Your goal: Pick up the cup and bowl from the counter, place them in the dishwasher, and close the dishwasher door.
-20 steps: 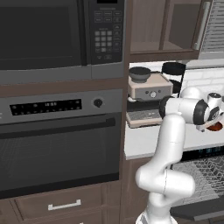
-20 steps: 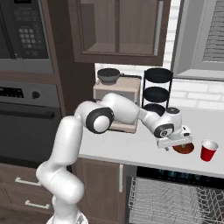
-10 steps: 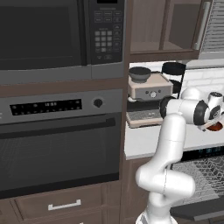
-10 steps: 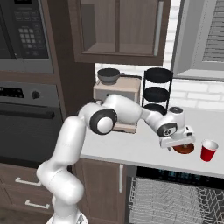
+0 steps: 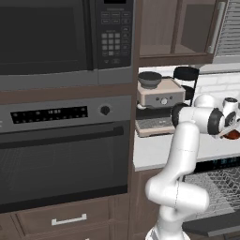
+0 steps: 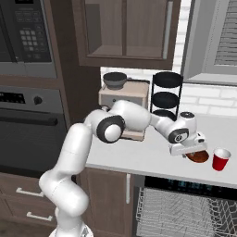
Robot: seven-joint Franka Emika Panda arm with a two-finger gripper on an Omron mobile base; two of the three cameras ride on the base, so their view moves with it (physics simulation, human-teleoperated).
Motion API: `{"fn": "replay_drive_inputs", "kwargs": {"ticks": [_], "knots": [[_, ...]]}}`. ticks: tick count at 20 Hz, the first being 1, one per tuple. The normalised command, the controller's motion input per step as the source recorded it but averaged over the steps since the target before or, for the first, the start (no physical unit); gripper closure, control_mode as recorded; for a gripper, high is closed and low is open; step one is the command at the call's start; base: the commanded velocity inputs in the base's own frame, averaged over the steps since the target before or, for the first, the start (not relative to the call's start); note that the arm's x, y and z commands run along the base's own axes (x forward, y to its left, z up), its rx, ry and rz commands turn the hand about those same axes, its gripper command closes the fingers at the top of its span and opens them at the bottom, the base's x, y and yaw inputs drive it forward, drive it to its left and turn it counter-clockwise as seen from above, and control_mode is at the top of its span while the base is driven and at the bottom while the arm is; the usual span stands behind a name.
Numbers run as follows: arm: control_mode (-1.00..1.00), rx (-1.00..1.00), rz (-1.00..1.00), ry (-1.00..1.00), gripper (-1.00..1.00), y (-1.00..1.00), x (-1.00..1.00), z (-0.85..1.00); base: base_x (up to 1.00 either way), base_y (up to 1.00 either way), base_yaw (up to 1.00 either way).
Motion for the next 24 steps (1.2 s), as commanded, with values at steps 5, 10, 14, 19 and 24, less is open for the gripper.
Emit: {"fn": "replay_drive_inputs", "kwargs": {"ticks": [5, 10, 14, 19, 24], "knots": [[-1.0, -0.01, 0.0, 0.01, 1.0, 0.17, -0.03, 0.02, 0.0, 0.0, 0.0], [-1.0, -0.02, 0.0, 0.0, 1.0, 0.54, -0.56, 0.41, 0.0, 0.0, 0.0], [-1.0, 0.0, 0.0, -0.01, 1.0, 0.64, -0.88, 0.75, 0.0, 0.0, 0.0], [-1.0, 0.0, 0.0, 0.0, 1.0, 0.54, -0.97, 0.71, 0.0, 0.0, 0.0], [-1.0, 0.08, 0.01, -0.04, 1.0, 0.44, -0.99, 0.41, 0.0, 0.0, 0.0]]}}
